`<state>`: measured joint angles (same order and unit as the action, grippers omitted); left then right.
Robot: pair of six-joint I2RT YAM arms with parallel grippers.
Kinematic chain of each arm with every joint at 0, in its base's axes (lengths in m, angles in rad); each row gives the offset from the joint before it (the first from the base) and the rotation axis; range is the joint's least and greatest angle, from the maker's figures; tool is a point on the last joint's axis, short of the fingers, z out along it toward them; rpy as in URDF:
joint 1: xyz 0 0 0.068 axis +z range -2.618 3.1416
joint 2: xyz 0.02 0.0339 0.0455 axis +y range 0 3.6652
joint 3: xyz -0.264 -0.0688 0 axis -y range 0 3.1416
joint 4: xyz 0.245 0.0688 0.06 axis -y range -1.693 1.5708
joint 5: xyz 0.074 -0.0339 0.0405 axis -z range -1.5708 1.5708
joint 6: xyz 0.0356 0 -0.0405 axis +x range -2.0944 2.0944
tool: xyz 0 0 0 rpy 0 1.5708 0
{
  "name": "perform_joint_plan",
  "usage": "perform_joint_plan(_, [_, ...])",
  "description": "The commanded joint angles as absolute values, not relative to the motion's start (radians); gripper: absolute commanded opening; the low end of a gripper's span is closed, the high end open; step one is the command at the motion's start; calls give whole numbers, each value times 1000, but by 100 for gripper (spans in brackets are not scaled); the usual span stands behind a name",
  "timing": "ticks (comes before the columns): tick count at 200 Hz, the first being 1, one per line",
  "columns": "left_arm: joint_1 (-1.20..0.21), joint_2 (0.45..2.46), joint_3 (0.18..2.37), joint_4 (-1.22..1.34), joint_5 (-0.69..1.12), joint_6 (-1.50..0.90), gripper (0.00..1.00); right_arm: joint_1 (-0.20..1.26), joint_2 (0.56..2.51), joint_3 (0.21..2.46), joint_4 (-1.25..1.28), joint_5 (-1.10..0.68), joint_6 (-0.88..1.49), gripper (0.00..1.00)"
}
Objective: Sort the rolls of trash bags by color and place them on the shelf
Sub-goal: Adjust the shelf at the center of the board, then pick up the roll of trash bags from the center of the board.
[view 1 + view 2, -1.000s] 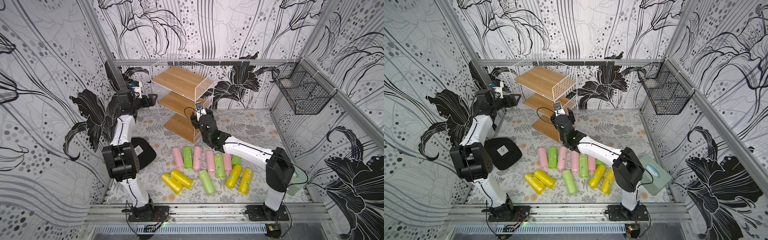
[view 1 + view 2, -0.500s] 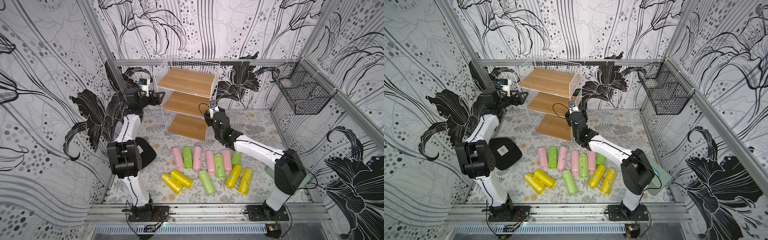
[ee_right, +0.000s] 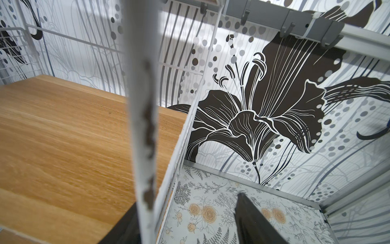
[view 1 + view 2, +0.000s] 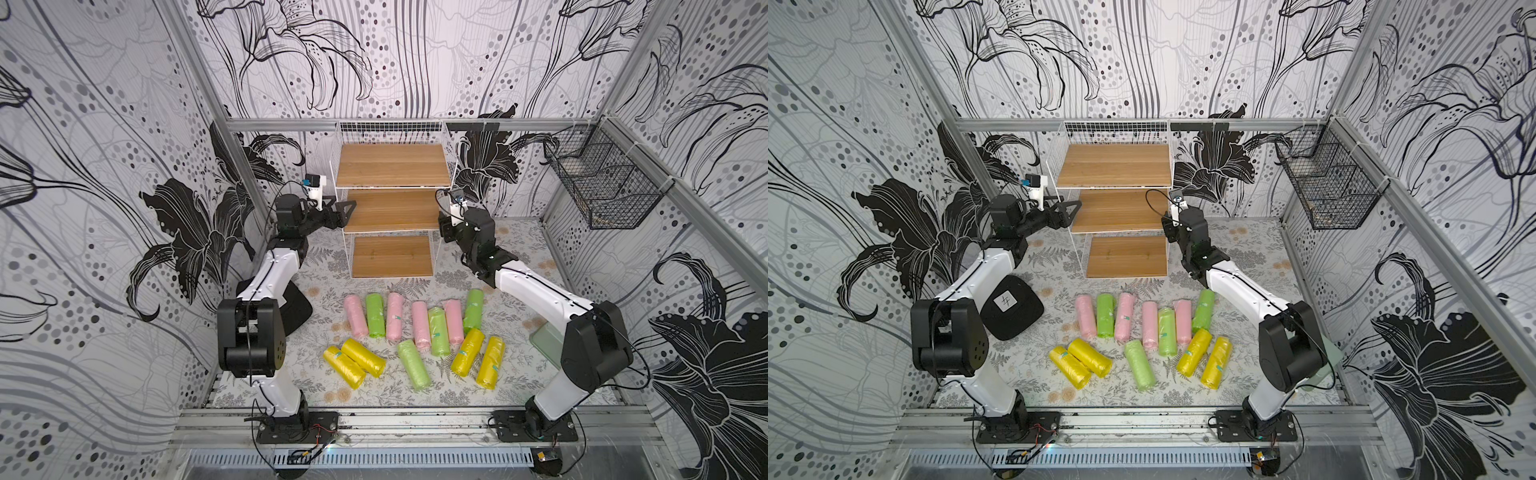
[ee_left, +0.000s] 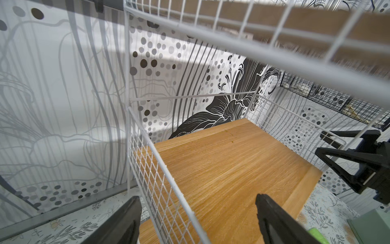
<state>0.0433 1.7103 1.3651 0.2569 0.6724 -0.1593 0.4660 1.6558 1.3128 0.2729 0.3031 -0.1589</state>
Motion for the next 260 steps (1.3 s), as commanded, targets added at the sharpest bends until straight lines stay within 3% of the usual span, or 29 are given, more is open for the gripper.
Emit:
perform_joint_plan(1, [32, 1684, 1351, 284, 624, -154, 87, 439, 1647, 1342, 216, 301, -185, 66])
perform_joint_plan(47, [13, 1668, 1357, 241, 579, -147, 90, 432, 1642, 1346, 168, 298, -171, 69])
perform_joint_plan(101, [11, 1580, 1305, 199, 532, -173, 100, 433, 1552, 1320, 36, 188, -107, 92])
perform_joint_plan(110, [11, 1557, 1288, 188, 524, -176, 100, 434, 1526, 1311, 11, 169, -95, 100])
perform_joint_plan(184, [0, 1315, 991, 150, 337, -396, 100, 455, 1286, 1209, -214, 123, 38, 100])
perform_joint_plan(228, [-25, 1134, 837, -64, 206, -585, 96, 457, 1135, 1155, -529, 152, 149, 99])
perform_joint_plan(260, [-95, 1100, 795, -311, 142, -632, 93, 478, 1103, 1086, -672, 8, 244, 96])
